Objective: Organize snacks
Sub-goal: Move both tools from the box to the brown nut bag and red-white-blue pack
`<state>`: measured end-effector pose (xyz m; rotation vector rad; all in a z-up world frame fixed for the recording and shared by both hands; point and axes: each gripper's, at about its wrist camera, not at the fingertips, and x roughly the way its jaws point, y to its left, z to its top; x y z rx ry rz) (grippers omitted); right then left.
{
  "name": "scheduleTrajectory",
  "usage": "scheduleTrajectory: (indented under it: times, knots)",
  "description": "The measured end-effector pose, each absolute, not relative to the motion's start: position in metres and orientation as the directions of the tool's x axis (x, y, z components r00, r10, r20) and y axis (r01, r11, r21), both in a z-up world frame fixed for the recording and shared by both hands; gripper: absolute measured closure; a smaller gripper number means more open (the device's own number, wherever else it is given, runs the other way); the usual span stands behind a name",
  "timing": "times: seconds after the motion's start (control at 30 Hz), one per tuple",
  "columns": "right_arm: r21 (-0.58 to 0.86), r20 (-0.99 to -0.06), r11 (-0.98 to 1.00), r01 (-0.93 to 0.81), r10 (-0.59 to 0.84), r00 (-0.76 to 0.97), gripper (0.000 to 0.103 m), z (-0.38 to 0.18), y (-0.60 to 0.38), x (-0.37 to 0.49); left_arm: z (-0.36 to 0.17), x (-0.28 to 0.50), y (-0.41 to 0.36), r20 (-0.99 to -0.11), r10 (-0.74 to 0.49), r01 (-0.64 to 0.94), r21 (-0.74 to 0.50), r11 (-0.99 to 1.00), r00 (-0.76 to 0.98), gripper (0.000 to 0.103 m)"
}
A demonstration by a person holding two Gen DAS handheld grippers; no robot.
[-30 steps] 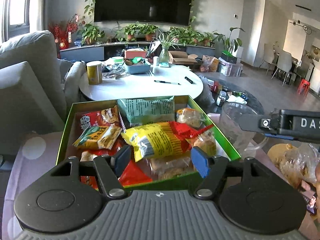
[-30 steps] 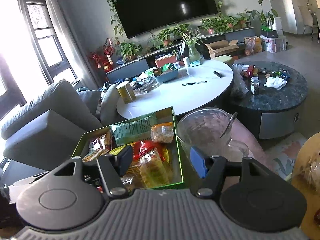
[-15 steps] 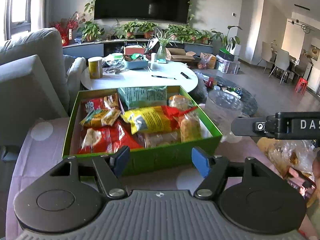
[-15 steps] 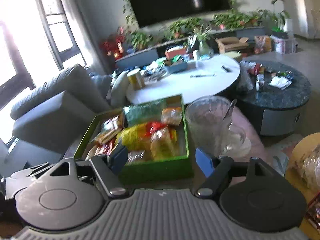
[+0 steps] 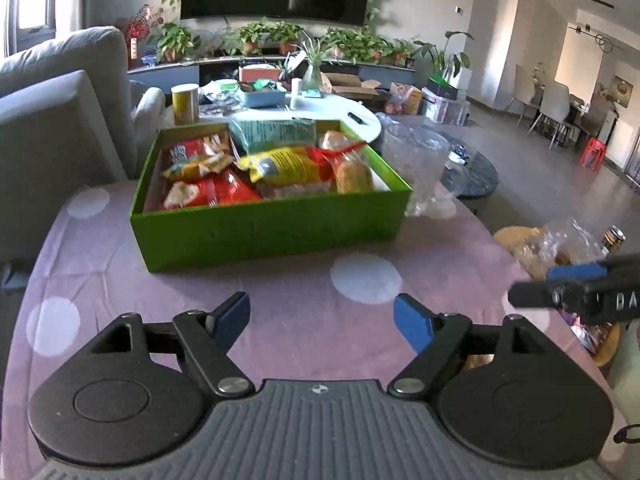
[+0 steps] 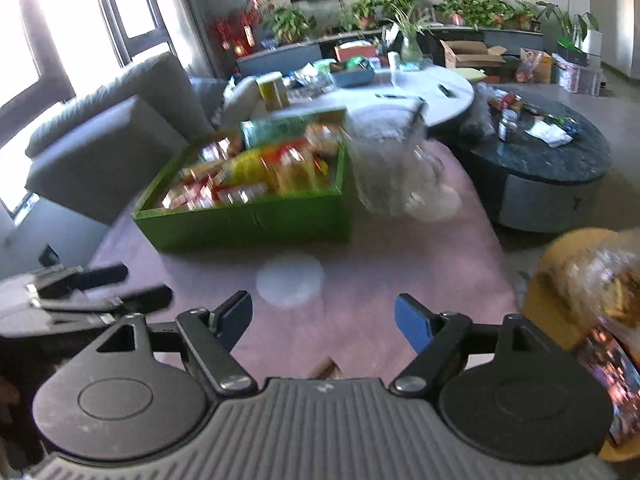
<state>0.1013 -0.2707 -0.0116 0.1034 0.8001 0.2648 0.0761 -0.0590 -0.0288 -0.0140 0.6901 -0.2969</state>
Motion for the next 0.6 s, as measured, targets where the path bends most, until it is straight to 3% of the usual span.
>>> scheduleTrajectory:
  times: [0.6]
  knots:
    - [0.069, -0.771, 0.961, -0.268, 0.222, 0.597, 0.022, -0.073, -0.305, 0.034, -0.048, 0.051, -0.082, -0.672, -0.286, 0.281, -0.120, 0.952, 0.683, 0.025]
